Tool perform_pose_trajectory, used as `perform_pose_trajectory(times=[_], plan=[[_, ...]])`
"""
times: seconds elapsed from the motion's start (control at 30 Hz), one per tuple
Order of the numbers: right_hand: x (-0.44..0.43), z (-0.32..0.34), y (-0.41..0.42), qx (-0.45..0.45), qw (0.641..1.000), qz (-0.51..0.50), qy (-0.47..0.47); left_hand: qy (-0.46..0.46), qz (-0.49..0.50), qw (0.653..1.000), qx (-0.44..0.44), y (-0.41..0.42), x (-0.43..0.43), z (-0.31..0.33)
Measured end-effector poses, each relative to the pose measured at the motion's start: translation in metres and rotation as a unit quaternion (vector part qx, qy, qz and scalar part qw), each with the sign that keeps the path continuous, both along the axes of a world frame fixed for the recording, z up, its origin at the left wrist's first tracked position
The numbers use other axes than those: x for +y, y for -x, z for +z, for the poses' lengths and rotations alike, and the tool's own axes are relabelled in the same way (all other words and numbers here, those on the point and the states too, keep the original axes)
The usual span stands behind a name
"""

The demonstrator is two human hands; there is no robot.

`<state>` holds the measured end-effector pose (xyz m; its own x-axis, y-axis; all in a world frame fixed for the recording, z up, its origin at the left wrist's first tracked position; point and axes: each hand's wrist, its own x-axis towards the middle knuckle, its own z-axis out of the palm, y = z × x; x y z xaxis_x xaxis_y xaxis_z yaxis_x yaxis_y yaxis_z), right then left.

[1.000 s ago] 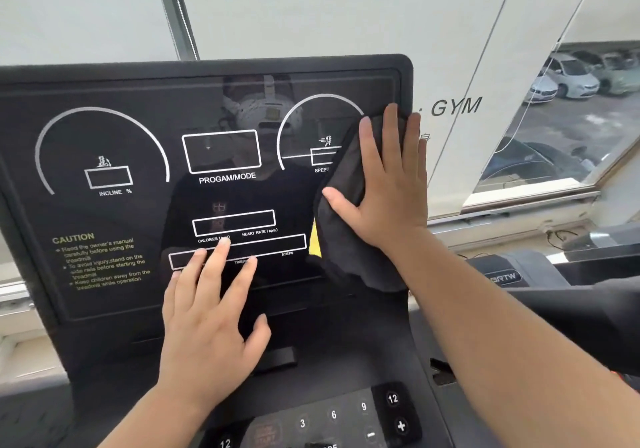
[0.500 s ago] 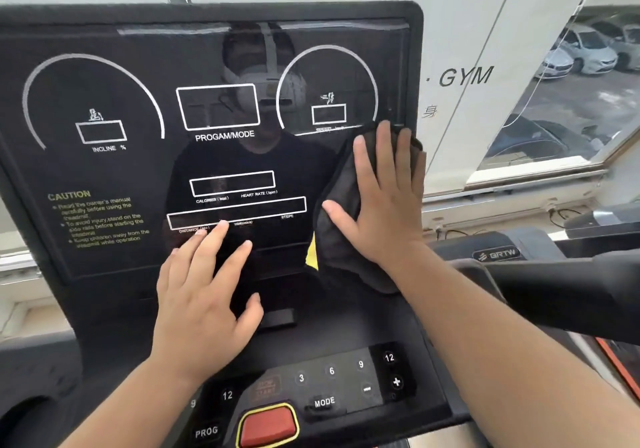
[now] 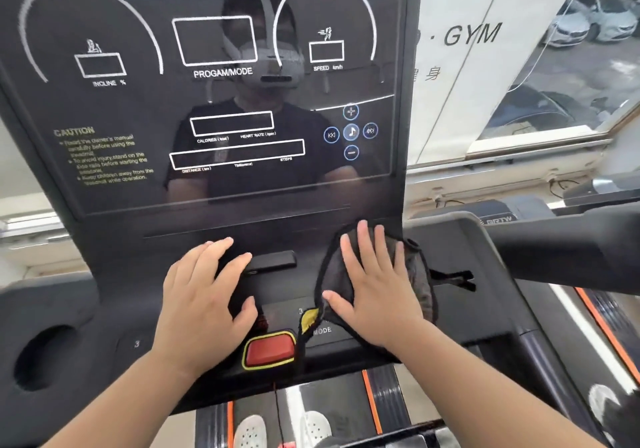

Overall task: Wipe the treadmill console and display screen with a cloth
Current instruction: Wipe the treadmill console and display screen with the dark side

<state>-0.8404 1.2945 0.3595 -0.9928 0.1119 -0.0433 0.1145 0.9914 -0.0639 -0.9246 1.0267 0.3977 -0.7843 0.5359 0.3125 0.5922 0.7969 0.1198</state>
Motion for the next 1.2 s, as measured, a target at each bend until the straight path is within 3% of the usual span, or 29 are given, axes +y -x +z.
perform_pose_trajectory(times=[0.17,0.37,0.57,0.73,0.8,0.9,1.0,1.2], plan=[[0.015,0.001,-0.047,-0.036,0.996,0.080,0.011,0.011,0.033,0.998,-0.043,-0.012,-0.025,-0.011],[0.005,0.005,-0.019,-0.061,0.995,-0.075,-0.005,0.026,0.085,0.994,-0.068,-0.029,-0.060,-0.019],[-0.086,0.005,-0.010,-0.046,0.998,0.036,0.022,0.023,0.103,0.990,-0.091,-0.043,-0.081,-0.029],[-0.080,0.001,-0.022,-0.048,0.996,0.068,0.010,0.027,0.068,0.993,-0.096,-0.034,-0.091,-0.030],[-0.054,0.002,-0.032,-0.047,0.999,0.027,0.008,0.027,0.050,0.994,-0.099,-0.028,-0.095,-0.029],[-0.030,0.005,-0.036,-0.056,0.991,-0.123,-0.005,0.017,0.029,0.994,-0.099,-0.022,-0.103,-0.029],[-0.048,0.009,-0.022,-0.063,0.972,-0.225,0.012,0.008,0.018,0.994,-0.107,-0.021,-0.108,-0.030],[-0.120,0.007,-0.020,-0.042,0.986,-0.161,0.017,-0.031,-0.027,0.991,-0.125,-0.030,-0.105,-0.028]])
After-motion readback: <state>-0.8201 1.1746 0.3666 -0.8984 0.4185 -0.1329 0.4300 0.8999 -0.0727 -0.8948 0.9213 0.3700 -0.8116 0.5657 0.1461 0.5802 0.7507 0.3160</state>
